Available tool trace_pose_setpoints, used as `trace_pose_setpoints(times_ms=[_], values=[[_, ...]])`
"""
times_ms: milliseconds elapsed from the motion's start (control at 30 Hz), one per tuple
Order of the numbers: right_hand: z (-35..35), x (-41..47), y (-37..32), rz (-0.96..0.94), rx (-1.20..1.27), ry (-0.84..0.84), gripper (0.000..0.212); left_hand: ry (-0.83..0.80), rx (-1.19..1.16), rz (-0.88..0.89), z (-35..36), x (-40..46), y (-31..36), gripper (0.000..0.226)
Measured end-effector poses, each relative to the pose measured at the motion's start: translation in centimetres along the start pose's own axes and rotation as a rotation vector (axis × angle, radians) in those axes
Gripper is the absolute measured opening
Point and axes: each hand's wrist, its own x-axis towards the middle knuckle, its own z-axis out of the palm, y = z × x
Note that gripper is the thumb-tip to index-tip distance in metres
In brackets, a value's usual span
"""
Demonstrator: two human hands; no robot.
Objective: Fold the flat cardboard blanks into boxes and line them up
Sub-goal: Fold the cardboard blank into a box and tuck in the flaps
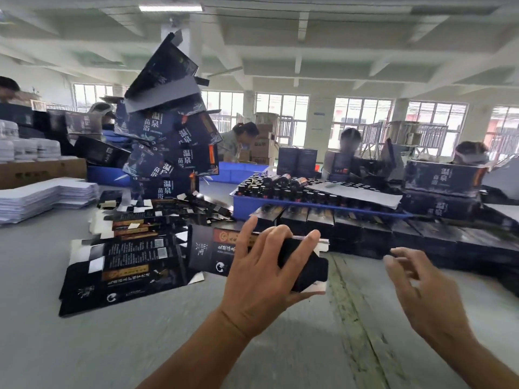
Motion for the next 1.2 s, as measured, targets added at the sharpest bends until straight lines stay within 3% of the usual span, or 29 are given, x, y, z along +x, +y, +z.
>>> trace_pose_setpoints(times_ms=[67,167,200,267,467,567,600,733,900,1033,1200], values=[[0.4,-0.7,-2.4,0.185,0.375,-0.148,0.01,0.012,-0.011,0.017,-0.1,0.0,0.3,0.083],[0.4,-1.7,-5.2,0.492,0.828,-0.637,0.03,0.026,-0.007,0.024,-0.6,-0.1,0.4,0.083],[0.3,-2.1,-6.0,0.549,0.894,-0.763,0.03,0.026,-0.007,0.03,-0.8,-0.1,0.4,0.082],[0.4,-2.5,-7.0,0.61,0.961,-0.859,0.016,0.028,-0.021,0.045,-1.2,0.0,0.5,0.078],[1.1,-3.7,-6.6,0.618,0.984,-0.828,0.033,-0.008,-0.133,0.106,-2.0,-0.1,0.5,0.082],[1.3,-4.2,-6.3,0.562,0.917,-0.791,0.016,-0.05,-0.17,0.152,-1.6,-0.2,1.3,0.085],[1.3,-4.2,-6.1,0.536,0.877,-0.756,0.008,-0.057,-0.179,0.163,-1.4,-0.1,1.5,0.087],[0.6,-4.1,-5.0,0.342,0.714,-0.583,0.023,-0.107,-0.19,0.178,-0.8,0.0,2.0,0.1],[-0.1,-3.5,-3.7,0.074,0.477,-0.29,0.016,-0.173,-0.215,0.145,-1.1,0.1,1.4,0.104],[-0.6,-3.8,-4.4,-0.125,0.397,-0.193,0.038,-0.304,-0.262,0.143,-2.1,0.4,1.5,0.097],[-1.3,-3.8,-4.9,-0.17,0.462,-0.207,0.049,-0.583,-0.357,0.112,-2.9,0.2,2.9,0.12]])
